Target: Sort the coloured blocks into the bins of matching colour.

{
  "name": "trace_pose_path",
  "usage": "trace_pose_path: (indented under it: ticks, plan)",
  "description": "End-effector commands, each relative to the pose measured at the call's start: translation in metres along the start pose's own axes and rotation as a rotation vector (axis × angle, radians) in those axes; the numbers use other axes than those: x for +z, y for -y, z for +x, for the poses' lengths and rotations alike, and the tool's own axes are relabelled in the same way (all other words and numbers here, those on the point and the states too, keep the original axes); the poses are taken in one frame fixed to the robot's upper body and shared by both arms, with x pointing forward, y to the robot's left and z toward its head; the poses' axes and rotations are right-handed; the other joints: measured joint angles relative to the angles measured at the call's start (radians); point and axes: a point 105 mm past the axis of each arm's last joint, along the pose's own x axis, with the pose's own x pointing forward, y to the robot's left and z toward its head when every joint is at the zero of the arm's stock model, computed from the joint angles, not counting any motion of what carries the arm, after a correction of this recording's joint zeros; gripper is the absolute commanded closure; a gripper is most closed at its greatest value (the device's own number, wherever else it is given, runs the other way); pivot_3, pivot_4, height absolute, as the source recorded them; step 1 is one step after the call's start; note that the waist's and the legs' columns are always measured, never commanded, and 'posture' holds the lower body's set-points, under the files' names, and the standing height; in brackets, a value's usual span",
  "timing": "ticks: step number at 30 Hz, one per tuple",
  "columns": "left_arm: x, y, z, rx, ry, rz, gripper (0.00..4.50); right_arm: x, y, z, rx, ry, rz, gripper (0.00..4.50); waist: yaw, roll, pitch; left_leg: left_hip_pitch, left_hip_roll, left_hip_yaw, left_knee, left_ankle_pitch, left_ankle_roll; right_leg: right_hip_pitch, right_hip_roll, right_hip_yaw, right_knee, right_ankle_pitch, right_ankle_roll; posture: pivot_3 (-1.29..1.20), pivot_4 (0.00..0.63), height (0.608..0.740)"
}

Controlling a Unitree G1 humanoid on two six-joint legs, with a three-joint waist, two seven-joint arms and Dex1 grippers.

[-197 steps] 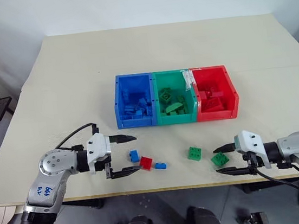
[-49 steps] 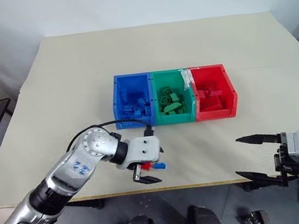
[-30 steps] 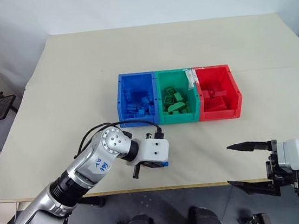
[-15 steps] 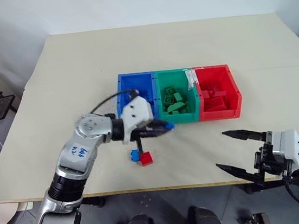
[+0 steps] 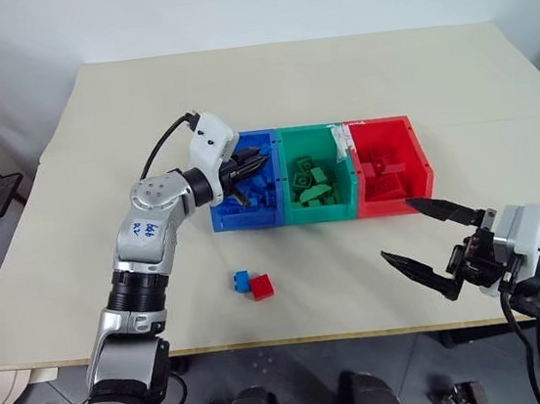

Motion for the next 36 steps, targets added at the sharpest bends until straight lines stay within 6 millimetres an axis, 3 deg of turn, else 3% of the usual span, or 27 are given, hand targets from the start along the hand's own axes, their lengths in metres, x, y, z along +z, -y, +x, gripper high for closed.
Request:
trace_pose_path:
  ticks: [1,7,10,14,20,21,23,27,33,36]
  plan:
    - [0.011,-0.011,-0.005,0.041,0.008,0.026,3.18,0.013,-0.003,0.008,0.027,0.044,-0.033,0.00,-0.004,0.000,0.000,0.000,0.000,0.000,0.000,0.000,0.000,0.000,0.000,0.000,0.000,0.000,0.000,0.00,0.150,0.740]
    - [0.013,-0.010,-0.019,0.005,0.034,0.043,1.33,0.010,0.002,0.013,0.036,0.044,-0.047,0.00,-0.007,0.000,0.000,0.000,0.000,-0.001,0.001,0.000,0.000,0.000,0.000,0.000,0.000,0.000,0.000,0.00,0.150,0.740]
    - [0.009,-0.016,-0.046,-0.018,0.031,0.145,0.45,0.008,0.004,0.015,0.065,0.042,-0.049,0.00,-0.015,0.000,0.000,0.000,0.000,-0.001,0.000,0.000,0.000,0.000,0.000,0.000,0.000,0.000,0.000,0.00,0.150,0.740]
    - [-0.003,-0.003,-0.114,-0.240,0.051,0.244,0.45,0.003,0.004,0.020,0.147,0.026,-0.017,0.00,-0.043,0.000,0.000,0.002,0.003,0.001,-0.003,-0.001,-0.001,-0.002,0.001,0.001,0.001,0.000,0.000,0.00,0.150,0.740]
    - [-0.042,-0.020,-0.168,-0.216,-0.130,0.197,0.45,-0.006,-0.005,0.024,0.296,-0.019,-0.020,0.00,-0.026,0.000,0.000,0.001,0.002,0.000,0.000,-0.001,-0.001,0.000,0.000,-0.001,0.001,0.000,-0.001,0.00,0.150,0.740]
    - [-0.053,-0.021,-0.178,-0.218,-0.180,0.200,0.10,-0.009,-0.009,0.024,0.338,-0.037,-0.025,0.00,-0.023,0.000,0.000,0.001,0.002,0.000,0.000,-0.001,-0.001,0.000,0.000,-0.001,0.001,0.000,-0.001,0.00,0.150,0.740]
    - [-0.062,-0.020,-0.190,-0.232,-0.225,0.204,0.03,-0.013,-0.013,0.023,0.390,-0.060,-0.038,0.00,-0.021,0.000,0.000,0.001,0.002,0.001,-0.001,-0.001,-0.001,-0.001,0.000,-0.001,0.001,0.000,-0.001,0.00,0.150,0.740]
    - [-0.055,-0.005,-0.188,-0.290,-0.186,0.233,0.03,-0.018,-0.014,0.017,0.416,-0.078,-0.053,0.00,-0.012,0.000,0.000,0.001,0.002,0.000,0.000,-0.001,-0.001,-0.001,0.000,-0.001,0.001,0.000,-0.001,0.00,0.150,0.740]
    - [-0.047,0.071,-0.170,-0.616,-0.206,0.232,0.03,-0.020,-0.010,0.008,0.385,-0.097,-0.032,0.00,-0.018,0.000,0.001,0.001,0.003,0.001,0.000,-0.002,-0.001,-0.001,0.000,-0.001,0.001,0.000,-0.001,0.00,0.150,0.740]
    - [-0.044,0.093,-0.157,-0.670,-0.248,0.243,0.03,-0.021,-0.010,0.005,0.379,-0.106,-0.028,0.00,-0.015,0.000,0.001,0.001,0.003,0.001,0.000,-0.002,-0.001,-0.001,0.000,-0.001,0.001,0.000,-0.001,0.00,0.150,0.740]
